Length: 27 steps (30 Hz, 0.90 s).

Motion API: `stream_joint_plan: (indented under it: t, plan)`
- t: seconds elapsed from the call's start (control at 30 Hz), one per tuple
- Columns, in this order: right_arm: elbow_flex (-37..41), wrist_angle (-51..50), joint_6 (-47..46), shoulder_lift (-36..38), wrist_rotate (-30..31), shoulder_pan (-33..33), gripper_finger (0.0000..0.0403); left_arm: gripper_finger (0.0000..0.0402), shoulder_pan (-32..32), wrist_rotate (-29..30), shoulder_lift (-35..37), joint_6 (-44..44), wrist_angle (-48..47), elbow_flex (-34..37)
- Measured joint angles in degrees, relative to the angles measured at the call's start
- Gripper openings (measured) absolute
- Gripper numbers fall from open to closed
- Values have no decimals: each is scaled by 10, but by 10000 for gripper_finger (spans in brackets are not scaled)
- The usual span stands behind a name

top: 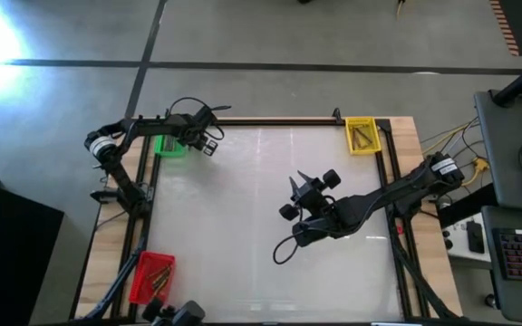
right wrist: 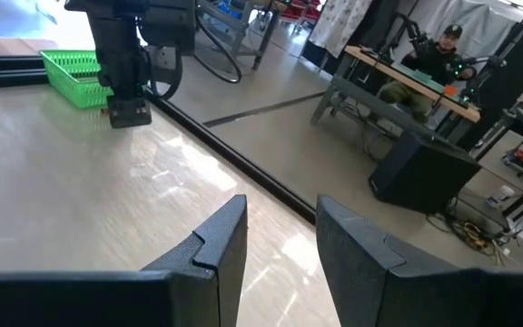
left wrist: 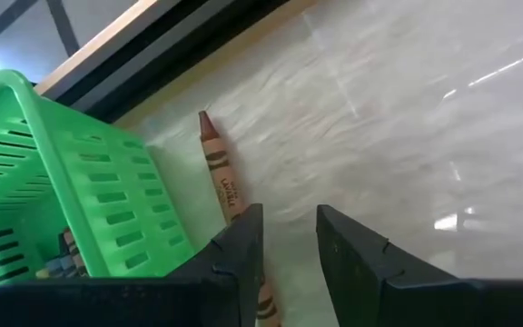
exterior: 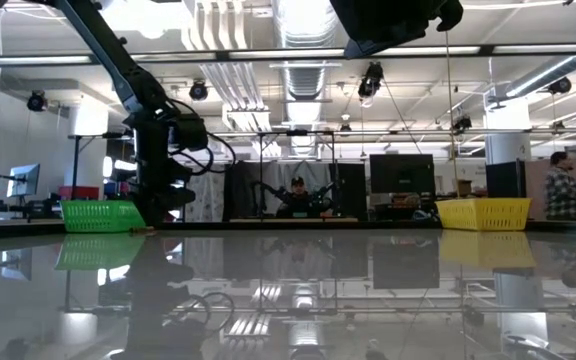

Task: Sort crayons
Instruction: Put the brown crayon into the yellow basket

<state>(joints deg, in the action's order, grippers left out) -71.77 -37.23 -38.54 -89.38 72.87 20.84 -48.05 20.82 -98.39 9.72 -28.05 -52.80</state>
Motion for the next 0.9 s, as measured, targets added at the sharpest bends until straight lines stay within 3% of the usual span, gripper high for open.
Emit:
stream_joint_plan:
  t: [0.3,0.6,0.9]
  plan:
    - [0,0,0,0,0,0,123,88,3,-5,0,25,-15,0]
    - [0,0,0,0,0,0,123,88,16,-2,0,-36,-40,-1]
    - [0,0,0,0,1,0,123,86,41,105,0,-48,-45,0]
